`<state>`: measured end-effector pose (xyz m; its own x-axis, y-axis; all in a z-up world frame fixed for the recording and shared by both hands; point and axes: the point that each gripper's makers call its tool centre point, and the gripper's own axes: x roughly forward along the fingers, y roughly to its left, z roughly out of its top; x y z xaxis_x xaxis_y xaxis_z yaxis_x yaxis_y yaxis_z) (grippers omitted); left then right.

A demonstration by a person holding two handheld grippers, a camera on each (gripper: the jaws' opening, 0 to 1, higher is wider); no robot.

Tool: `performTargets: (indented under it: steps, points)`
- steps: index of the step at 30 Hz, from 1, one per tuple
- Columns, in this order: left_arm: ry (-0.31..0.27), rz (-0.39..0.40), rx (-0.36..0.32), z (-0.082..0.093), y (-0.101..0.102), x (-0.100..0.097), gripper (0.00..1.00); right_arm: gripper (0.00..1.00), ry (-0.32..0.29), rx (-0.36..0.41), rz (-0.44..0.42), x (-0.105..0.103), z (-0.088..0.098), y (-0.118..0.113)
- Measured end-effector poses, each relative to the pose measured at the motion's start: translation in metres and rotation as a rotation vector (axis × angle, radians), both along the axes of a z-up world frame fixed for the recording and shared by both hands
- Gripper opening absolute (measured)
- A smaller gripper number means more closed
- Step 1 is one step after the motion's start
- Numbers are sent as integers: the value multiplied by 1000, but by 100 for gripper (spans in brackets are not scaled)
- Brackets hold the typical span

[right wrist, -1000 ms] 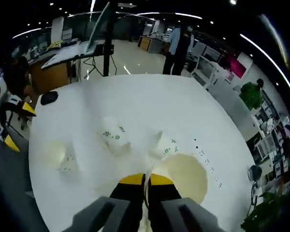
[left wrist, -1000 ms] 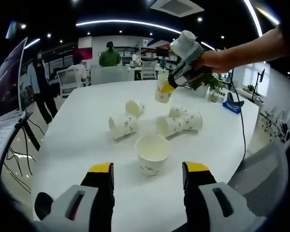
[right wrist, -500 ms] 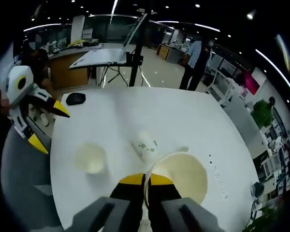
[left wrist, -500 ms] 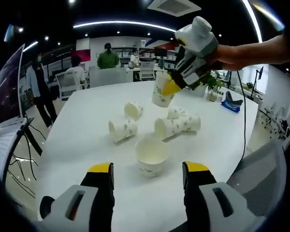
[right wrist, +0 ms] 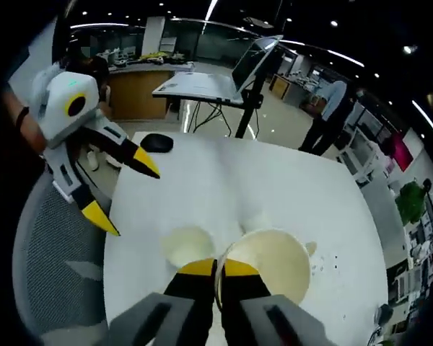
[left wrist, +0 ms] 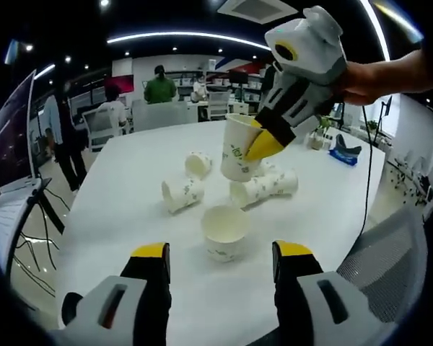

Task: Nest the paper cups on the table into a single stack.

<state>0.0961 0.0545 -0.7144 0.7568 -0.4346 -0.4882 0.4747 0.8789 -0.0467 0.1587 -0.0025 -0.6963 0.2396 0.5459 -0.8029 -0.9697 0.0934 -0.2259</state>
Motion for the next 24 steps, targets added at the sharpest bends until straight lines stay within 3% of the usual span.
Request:
performTargets:
  steps: [8, 24]
  points:
    - [4, 3, 1, -1, 2, -4, 56, 0, 20, -9, 53, -21, -4, 20]
    - [10, 2, -1, -6, 5, -7, 56, 0, 64, -47, 103, -33, -26, 37]
